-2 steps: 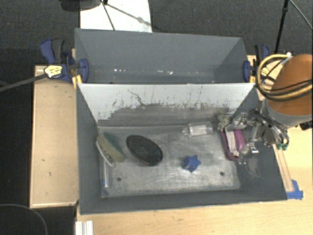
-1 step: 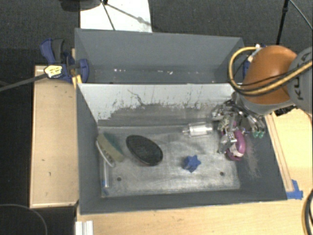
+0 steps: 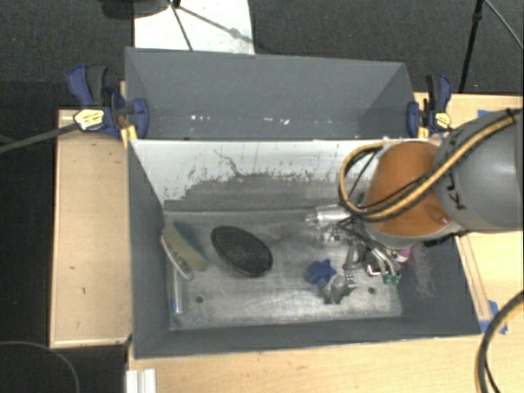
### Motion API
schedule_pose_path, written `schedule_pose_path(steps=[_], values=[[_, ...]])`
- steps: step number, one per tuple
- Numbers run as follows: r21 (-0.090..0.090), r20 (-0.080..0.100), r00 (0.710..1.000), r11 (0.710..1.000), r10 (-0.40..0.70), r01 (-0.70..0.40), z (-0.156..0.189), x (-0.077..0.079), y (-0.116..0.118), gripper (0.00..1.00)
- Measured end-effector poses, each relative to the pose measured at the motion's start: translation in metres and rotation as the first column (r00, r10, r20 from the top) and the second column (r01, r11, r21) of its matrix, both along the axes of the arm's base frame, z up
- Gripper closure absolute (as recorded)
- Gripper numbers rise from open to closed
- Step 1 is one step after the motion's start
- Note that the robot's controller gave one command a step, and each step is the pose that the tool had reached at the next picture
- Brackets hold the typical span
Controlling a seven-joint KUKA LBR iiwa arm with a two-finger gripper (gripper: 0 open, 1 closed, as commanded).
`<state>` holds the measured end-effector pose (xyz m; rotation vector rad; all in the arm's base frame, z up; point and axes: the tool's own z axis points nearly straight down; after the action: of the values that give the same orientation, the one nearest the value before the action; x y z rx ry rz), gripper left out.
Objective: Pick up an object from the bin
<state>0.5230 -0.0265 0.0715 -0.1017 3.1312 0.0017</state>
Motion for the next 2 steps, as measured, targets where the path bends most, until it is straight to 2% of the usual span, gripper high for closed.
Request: schedule_pose_path(steps=[1,2], values=[[-0.002,0.009,1.0,1.0,0.001,-0.001,0.0033,0.0035,-0.0024,1.0],[-0.002,-0.002,1.0,1.0,0.004,-0.004,0.0008,0.0002,-0.0022,0.0]])
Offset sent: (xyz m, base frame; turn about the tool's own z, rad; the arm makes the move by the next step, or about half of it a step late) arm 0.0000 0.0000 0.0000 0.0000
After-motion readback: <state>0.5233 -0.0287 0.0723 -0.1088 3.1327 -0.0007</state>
